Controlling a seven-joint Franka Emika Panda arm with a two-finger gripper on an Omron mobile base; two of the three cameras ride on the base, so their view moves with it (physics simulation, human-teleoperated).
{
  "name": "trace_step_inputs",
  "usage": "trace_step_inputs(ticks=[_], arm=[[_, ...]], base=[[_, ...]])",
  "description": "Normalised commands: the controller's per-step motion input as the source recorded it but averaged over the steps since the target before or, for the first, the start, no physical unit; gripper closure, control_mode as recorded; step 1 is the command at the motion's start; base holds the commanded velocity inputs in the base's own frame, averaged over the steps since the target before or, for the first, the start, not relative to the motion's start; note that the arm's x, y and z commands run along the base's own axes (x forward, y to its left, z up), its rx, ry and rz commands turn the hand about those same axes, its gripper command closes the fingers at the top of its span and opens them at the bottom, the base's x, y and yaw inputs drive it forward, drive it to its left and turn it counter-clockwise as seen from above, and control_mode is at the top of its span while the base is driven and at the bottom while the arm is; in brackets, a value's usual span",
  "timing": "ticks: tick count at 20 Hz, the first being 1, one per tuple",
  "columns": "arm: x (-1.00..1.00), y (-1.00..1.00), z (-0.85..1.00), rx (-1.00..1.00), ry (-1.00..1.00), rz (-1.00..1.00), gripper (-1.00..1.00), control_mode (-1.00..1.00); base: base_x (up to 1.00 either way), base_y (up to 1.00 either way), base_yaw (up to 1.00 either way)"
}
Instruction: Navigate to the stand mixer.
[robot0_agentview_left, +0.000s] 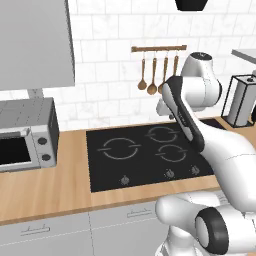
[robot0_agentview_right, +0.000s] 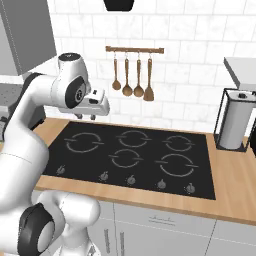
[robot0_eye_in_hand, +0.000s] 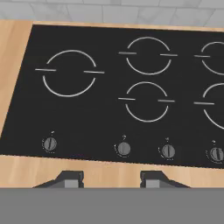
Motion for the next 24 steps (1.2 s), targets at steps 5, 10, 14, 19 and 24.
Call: trace_step_inputs(ticks=[5,10,14,19,24], arm=[[-0.41,-0.06,-0.08,0.0,0.0,0.0,-1.0,-1.0],[-0.82,0.0,-0.45,-0.02,0.06,0.0,-1.0,-1.0],[-0.71,0.0,-0.65,-0.07,0.07,0.0,-1.0,-1.0],[-0.13,0.0,-0.13,-0.01,0.02,0.01,-1.0,1.0],[0.0,0.0,0.0,0.0,0.0,0.0,-1.0,1.0]], base=[[0.0,0.0,0.0],[0.0,0.0,0.0],[0.0,0.0,0.0],[-0.42,0.0,0.18],[-0.29,0.0,0.64]])
